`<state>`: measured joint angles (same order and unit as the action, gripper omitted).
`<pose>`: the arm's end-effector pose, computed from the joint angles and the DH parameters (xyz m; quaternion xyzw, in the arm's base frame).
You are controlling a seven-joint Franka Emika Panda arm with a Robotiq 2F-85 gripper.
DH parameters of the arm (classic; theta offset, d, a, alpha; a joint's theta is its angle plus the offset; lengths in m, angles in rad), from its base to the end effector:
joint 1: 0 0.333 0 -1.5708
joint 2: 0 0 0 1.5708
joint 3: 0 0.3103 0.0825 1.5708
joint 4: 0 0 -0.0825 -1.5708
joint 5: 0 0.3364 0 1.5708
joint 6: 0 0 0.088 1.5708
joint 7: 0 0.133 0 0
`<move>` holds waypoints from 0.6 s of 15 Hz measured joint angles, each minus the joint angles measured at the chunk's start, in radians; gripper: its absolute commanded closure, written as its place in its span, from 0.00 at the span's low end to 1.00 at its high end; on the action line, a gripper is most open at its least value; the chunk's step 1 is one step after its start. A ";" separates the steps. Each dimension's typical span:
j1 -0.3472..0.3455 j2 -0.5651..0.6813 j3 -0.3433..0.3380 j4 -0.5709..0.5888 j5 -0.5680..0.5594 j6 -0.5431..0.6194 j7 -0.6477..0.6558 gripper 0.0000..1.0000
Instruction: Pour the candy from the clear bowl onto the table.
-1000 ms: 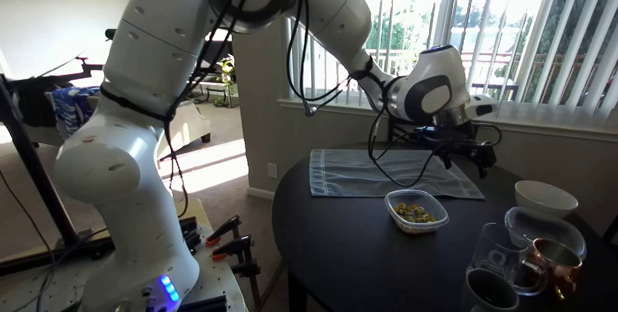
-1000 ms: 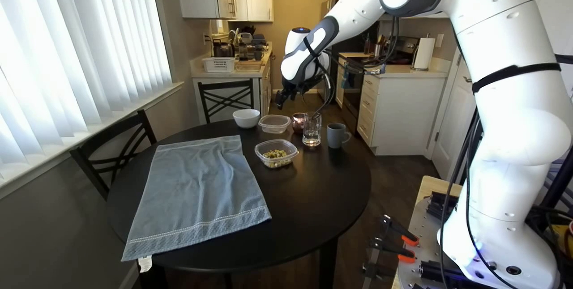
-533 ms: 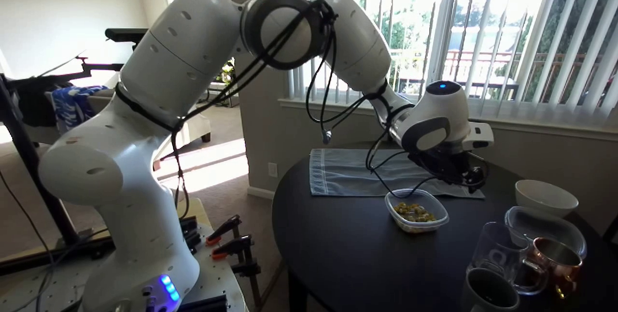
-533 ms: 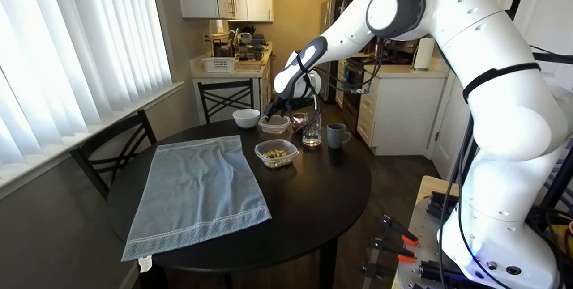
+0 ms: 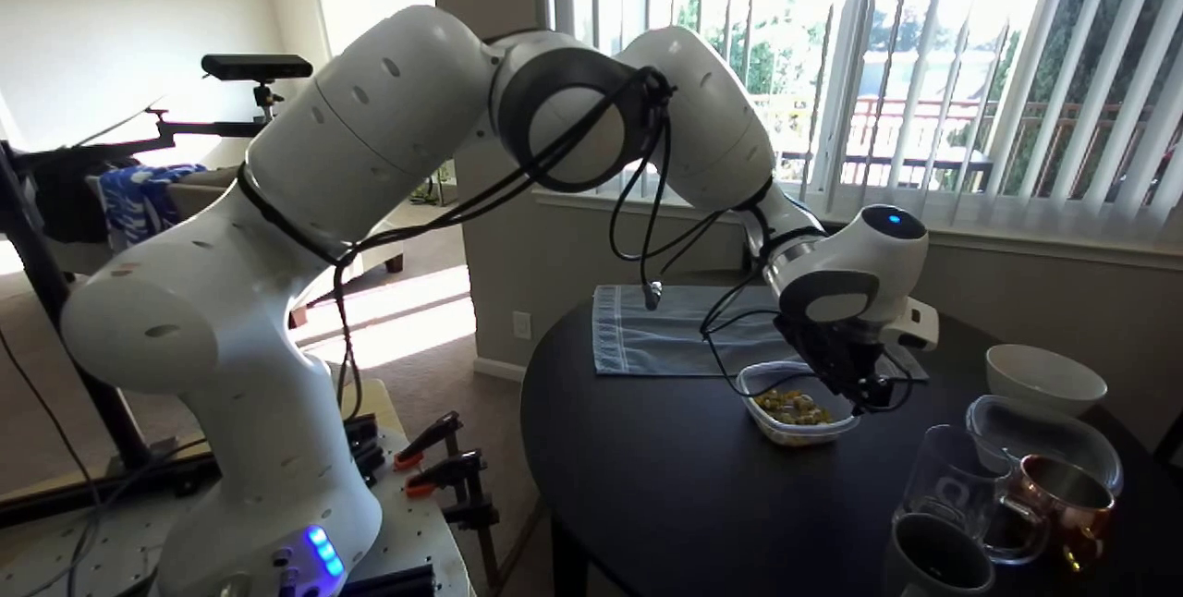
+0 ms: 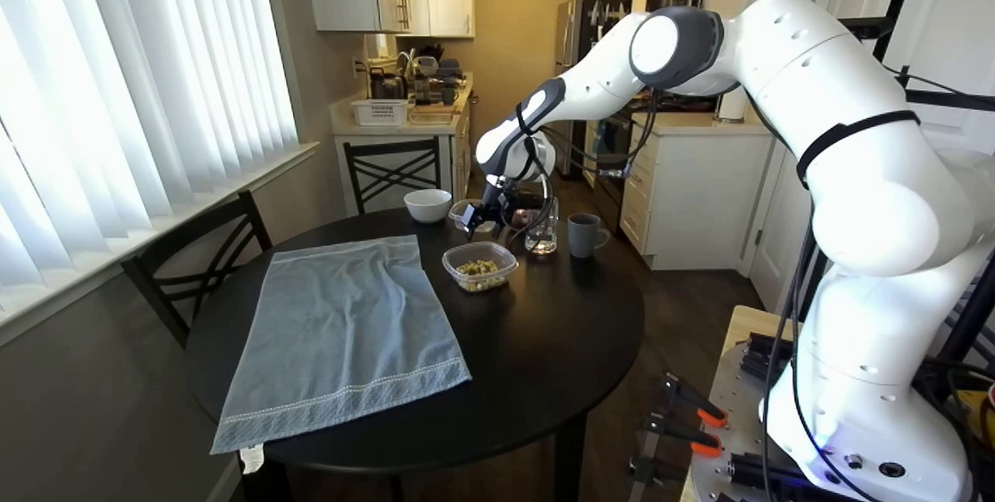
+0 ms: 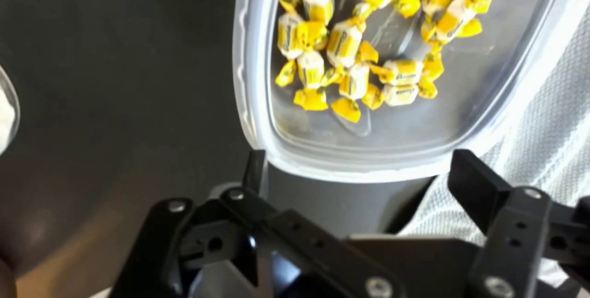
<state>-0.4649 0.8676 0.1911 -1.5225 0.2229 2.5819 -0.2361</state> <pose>0.6608 -0.2105 0.1752 -0.9749 0.1459 -0.1289 0.1076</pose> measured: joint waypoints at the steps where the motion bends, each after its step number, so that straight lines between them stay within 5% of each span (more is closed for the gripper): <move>1: 0.005 0.000 -0.012 0.009 0.001 -0.042 0.004 0.00; 9: 0.121 0.000 -0.148 0.147 -0.002 -0.363 0.058 0.00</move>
<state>-0.3443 0.8672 0.0426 -1.3753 0.2206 2.2189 -0.1781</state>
